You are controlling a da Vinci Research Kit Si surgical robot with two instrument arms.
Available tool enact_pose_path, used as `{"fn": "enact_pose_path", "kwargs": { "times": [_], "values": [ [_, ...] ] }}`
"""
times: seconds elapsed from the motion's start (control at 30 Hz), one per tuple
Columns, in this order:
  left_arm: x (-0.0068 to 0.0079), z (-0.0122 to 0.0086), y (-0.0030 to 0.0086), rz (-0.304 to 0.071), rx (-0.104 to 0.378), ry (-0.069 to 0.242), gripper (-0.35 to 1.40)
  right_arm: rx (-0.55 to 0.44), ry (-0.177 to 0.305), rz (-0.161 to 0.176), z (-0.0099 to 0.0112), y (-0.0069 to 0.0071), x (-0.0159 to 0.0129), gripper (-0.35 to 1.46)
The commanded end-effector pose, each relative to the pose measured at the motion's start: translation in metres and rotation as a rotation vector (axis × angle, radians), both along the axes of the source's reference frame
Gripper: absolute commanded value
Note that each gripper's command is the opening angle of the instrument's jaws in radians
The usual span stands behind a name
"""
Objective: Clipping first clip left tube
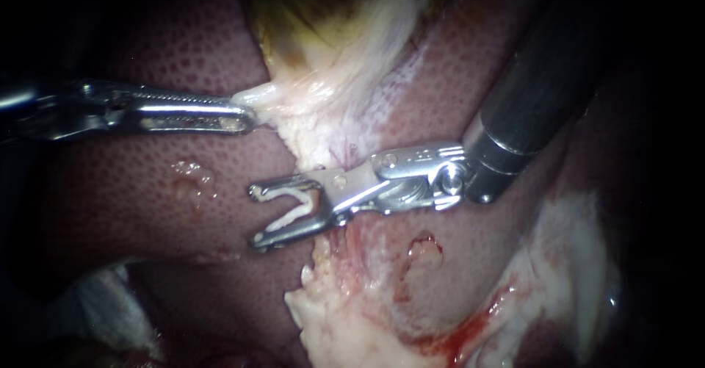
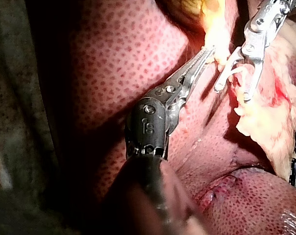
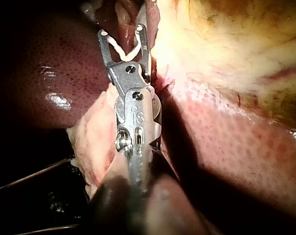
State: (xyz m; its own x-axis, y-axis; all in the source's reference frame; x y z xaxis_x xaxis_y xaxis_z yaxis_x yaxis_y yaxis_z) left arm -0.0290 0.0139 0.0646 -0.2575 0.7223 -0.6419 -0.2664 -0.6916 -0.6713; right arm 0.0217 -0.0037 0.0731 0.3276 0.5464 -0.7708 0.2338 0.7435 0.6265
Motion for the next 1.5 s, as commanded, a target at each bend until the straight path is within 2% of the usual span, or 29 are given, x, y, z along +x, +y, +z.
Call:
{"fn": "enact_pose_path", "kwargs": {
  "times": [0.03, 0.3, 0.57, 0.8, 1.07, 1.13, 1.43, 1.5],
  "values": [
    [0.0000, 0.0000, 0.0000, 0.000, 0.000, 0.000, -0.35, 0.000, 0.000, 0.000, 0.0000, 0.0000, -0.0001, 0.44],
    [0.0002, 0.0000, -0.0001, 0.001, 0.000, -0.001, -0.35, 0.003, 0.003, -0.004, -0.0004, 0.0002, -0.0012, 0.44],
    [0.0009, -0.0005, 0.0003, 0.005, 0.004, -0.005, -0.35, 0.008, 0.008, -0.012, -0.0019, 0.0005, -0.0050, 0.46],
    [0.0014, -0.0008, 0.0006, 0.005, 0.006, -0.006, -0.35, 0.000, 0.007, -0.017, -0.0017, -0.0001, -0.0077, 0.46],
    [0.0018, -0.0014, 0.0009, 0.002, 0.008, -0.004, -0.35, -0.004, -0.006, -0.028, -0.0005, -0.0014, -0.0096, 0.46],
    [0.0018, -0.0015, 0.0008, 0.001, 0.008, -0.003, -0.35, -0.012, -0.019, -0.035, 0.0000, -0.0016, -0.0096, 0.46],
    [0.0017, -0.0018, 0.0007, 0.000, 0.008, -0.002, -0.35, 0.006, -0.045, -0.023, 0.0031, -0.0026, -0.0090, 0.46],
    [0.0017, -0.0018, 0.0007, 0.000, 0.008, -0.002, -0.35, 0.010, -0.044, -0.028, 0.0036, -0.0029, -0.0085, 0.46]
  ]
}}
